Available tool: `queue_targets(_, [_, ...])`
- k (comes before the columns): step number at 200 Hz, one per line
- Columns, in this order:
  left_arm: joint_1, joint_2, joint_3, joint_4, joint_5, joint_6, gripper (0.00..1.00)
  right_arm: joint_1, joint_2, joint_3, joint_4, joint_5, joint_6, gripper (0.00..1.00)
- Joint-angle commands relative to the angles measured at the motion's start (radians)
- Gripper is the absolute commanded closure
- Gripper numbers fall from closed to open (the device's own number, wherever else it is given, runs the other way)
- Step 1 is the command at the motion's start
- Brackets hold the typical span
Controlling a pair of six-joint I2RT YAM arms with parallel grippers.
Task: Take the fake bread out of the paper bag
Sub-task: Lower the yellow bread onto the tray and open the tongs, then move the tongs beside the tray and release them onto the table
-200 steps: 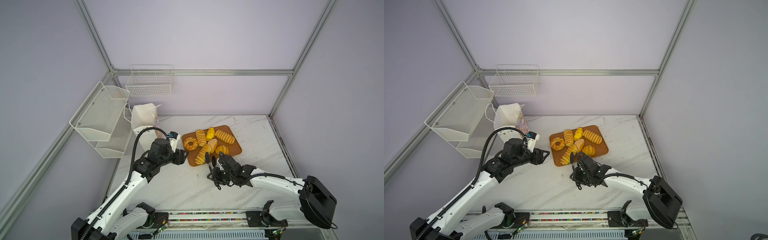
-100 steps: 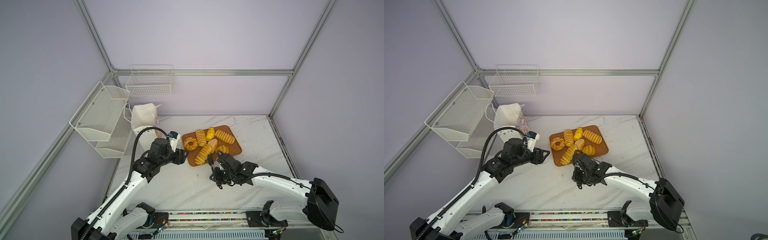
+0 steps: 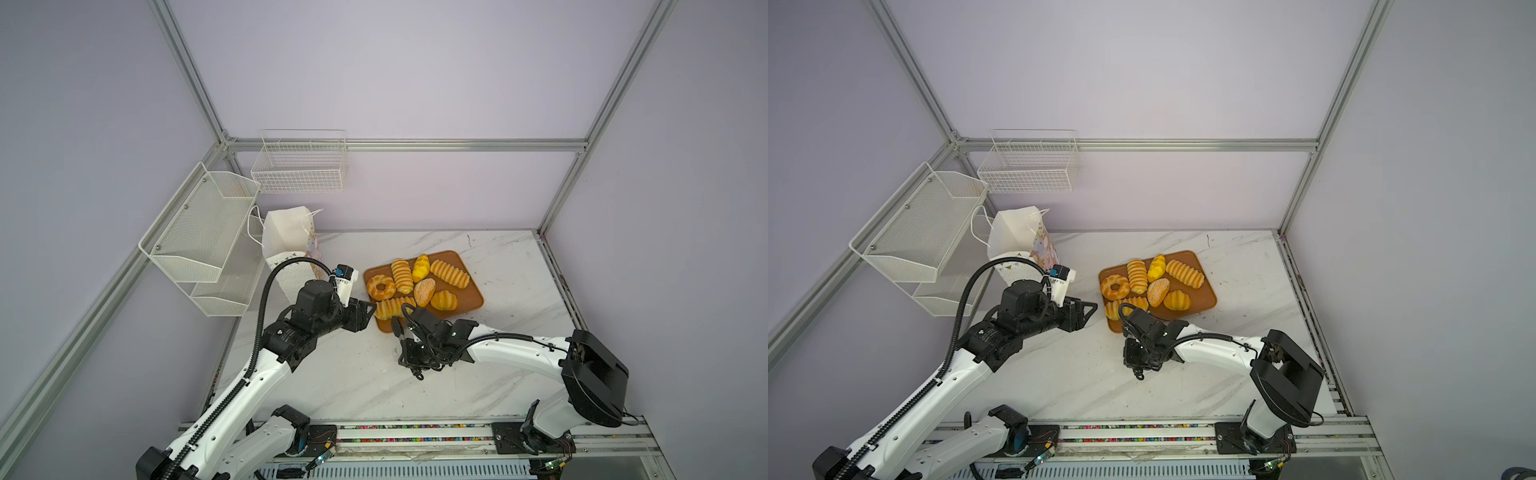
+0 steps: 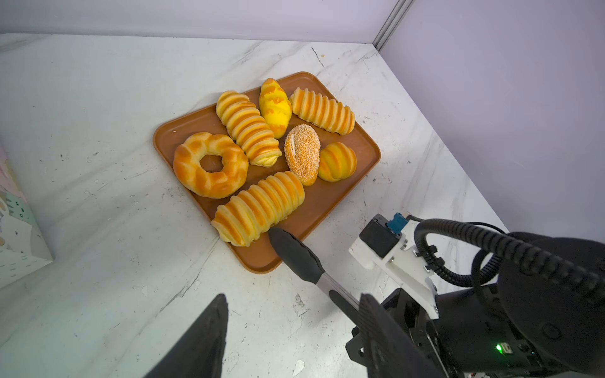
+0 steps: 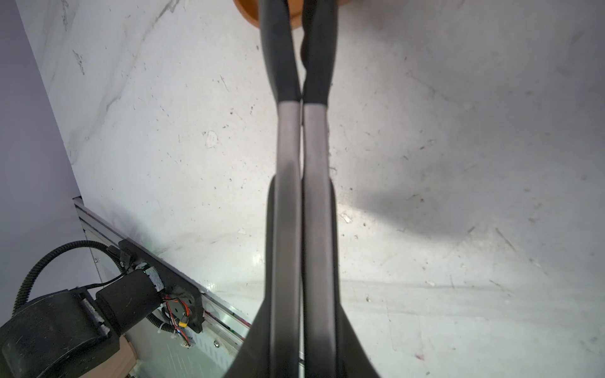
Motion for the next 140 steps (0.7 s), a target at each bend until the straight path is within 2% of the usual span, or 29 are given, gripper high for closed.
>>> queue_targets(1, [-0.004,-0.018,-0.037,0.019,-0.010,0.010,0.37,0.006,-0.049,0.035,-0.057,0.013,-0.025,1.00])
queue_targets(45, [-0.005,-0.003,-0.034,0.016,-0.026,0.041,0.36,-0.027,-0.187,0.082,-0.185,0.112,-0.035,1.00])
queue_targets(80, [-0.005,-0.012,-0.004,-0.023,-0.091,0.074,0.31,-0.104,-0.261,0.134,-0.234,0.178,-0.119,1.00])
queue_targets(108, [-0.005,-0.045,-0.003,-0.051,-0.173,0.097,0.27,-0.196,-0.267,0.173,-0.317,0.239,-0.210,1.00])
queue_targets(140, [-0.005,-0.084,-0.040,-0.067,-0.256,0.087,0.25,-0.380,-0.296,0.147,-0.347,0.314,-0.313,1.00])
